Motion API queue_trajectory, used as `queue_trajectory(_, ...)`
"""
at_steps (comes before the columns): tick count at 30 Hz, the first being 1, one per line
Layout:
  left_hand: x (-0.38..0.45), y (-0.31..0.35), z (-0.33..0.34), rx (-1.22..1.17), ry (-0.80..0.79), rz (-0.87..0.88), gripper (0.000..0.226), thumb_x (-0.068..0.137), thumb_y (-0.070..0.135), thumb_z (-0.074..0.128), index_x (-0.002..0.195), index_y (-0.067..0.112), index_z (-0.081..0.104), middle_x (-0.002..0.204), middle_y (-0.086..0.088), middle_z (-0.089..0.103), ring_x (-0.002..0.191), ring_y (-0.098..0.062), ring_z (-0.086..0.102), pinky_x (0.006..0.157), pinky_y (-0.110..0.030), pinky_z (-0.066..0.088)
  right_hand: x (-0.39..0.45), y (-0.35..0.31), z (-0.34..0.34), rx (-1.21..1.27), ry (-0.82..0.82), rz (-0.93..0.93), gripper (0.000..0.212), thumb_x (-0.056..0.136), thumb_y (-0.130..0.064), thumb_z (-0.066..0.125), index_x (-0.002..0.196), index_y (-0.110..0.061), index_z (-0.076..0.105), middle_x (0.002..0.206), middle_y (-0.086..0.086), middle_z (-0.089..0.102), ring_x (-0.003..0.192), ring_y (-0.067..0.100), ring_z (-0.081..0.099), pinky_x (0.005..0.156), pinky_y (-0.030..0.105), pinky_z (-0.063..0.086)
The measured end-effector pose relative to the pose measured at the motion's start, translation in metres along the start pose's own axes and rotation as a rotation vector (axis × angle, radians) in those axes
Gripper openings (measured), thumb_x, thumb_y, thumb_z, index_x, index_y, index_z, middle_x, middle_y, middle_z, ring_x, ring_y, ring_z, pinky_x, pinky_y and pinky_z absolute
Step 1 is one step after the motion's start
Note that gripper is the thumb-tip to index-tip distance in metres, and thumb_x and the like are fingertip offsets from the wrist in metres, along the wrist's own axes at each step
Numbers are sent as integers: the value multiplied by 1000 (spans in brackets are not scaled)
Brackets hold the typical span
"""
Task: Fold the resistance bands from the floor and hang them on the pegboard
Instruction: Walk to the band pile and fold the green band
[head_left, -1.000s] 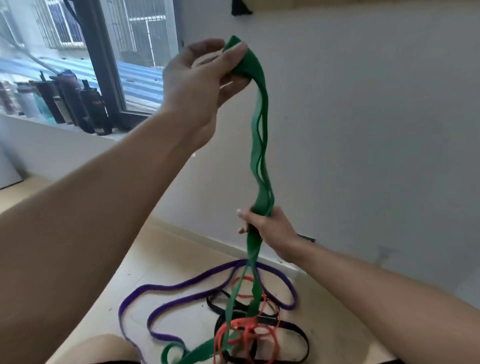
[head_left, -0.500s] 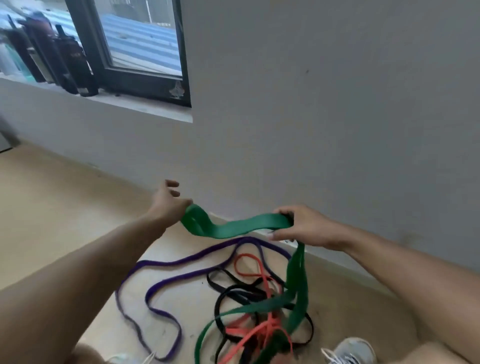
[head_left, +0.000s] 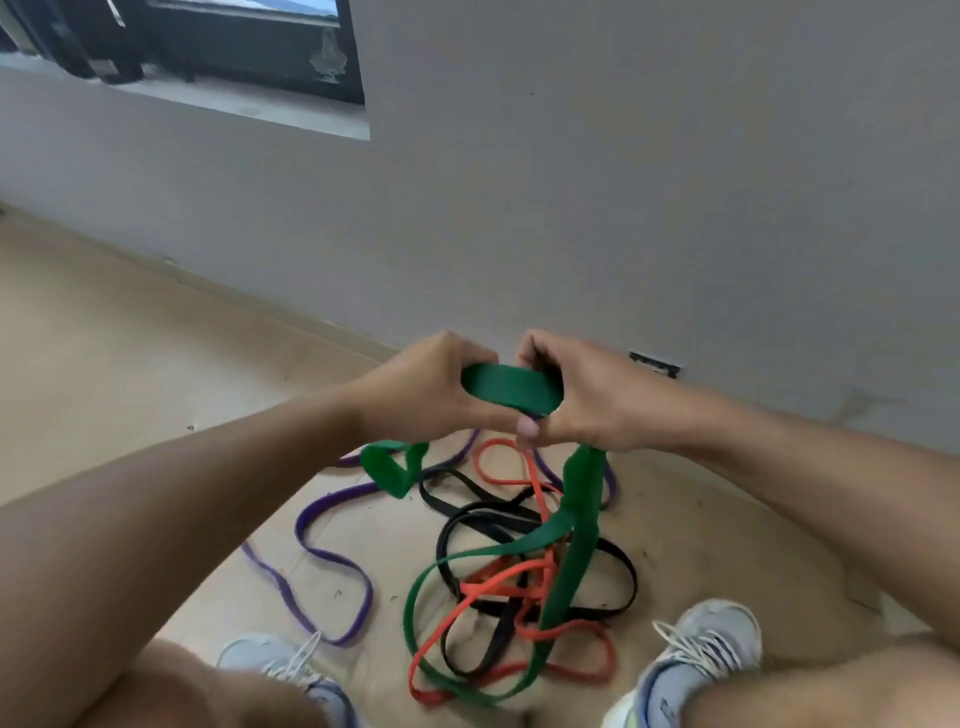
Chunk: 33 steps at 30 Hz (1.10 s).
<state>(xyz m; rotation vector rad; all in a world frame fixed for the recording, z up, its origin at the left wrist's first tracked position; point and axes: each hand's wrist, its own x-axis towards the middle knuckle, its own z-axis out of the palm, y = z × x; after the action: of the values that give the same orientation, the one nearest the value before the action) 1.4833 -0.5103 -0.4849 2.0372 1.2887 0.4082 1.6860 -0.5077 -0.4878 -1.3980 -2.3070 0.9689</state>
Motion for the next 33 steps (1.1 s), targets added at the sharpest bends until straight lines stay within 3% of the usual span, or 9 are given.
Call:
queue_trajectory(6, -17, 28, -16, -552, 243, 166, 31, 72, 37, 82, 82, 12, 66, 67, 3, 62, 63, -9, 57, 60, -17, 46, -5, 23, 18, 202, -30, 147, 39, 77, -35, 90, 101, -15, 66, 91, -2, 70, 83, 12, 68, 81, 30, 54)
queue_trajectory(9, -16, 27, -26, -791, 384, 183, 23, 79, 28, 82, 82, 12, 65, 69, 2, 64, 67, -12, 63, 75, -25, 56, -4, 31, 34, 298, -56, 140, 29, 78, -31, 90, 100, -24, 72, 95, -7, 76, 89, 10, 73, 90, 31, 57)
queue_trajectory(13, -21, 14, -39, -871, 443, 65, 26, 77, 31, 83, 87, 14, 66, 66, 5, 59, 68, -14, 59, 95, -45, 58, 1, 28, 31, 243, 2, 153, 31, 84, -48, 81, 91, -21, 67, 80, -7, 63, 77, 12, 62, 75, 31, 48)
queue_trajectory(17, -34, -9, -50, -714, 361, -78, 59, 53, 56, 92, 93, 19, 68, 70, 7, 64, 68, -12, 61, 105, -51, 51, -6, 10, 4, 264, 70, 128, 43, 88, -41, 79, 75, -20, 44, 69, -5, 43, 61, 12, 43, 64, 27, 43)
queue_trajectory(20, -42, -13, -47, -453, 222, -130, 86, 43, 64, 92, 113, 23, 64, 88, 1, 73, 80, -17, 70, 96, -45, 54, -10, -9, -11, 357, 119, 94, 41, 82, -34, 86, 88, -16, 50, 75, 0, 52, 66, 19, 53, 66, 36, 52)
queue_trajectory(22, -43, -6, -40, -333, 138, -100, 92, 40, 72, 89, 118, 31, 62, 86, 3, 73, 83, -20, 71, 89, -43, 56, -12, -27, -15, 383, 104, 68, 44, 79, -27, 88, 100, -17, 51, 83, 1, 62, 68, 16, 60, 61, 30, 52)
queue_trajectory(27, -44, 23, -27, -211, 75, 21, 56, 56, 58, 88, 94, 22, 68, 74, 4, 70, 65, -18, 63, 66, -37, 48, -14, -54, -14, 269, 52, -96, 45, 63, -21, 85, 96, -21, 55, 79, -2, 65, 64, 8, 55, 56, 23, 44)
queue_trajectory(30, -45, 31, -27, -138, 167, 86, 36, 67, 46, 89, 76, 19, 66, 56, 13, 54, 50, -4, 47, 51, -20, 35, -13, -50, -13, 285, 32, -112, 52, 69, -15, 93, 105, -21, 56, 87, 1, 70, 72, 12, 63, 64, 30, 52)
queue_trajectory(33, -47, 35, -26, -259, 254, 154, 27, 76, 34, 87, 76, 19, 65, 58, 12, 54, 54, -6, 48, 52, -19, 36, -13, -37, -3, 323, 4, -48, 50, 76, -14, 90, 114, -21, 58, 98, -2, 73, 84, 7, 73, 72, 22, 59)
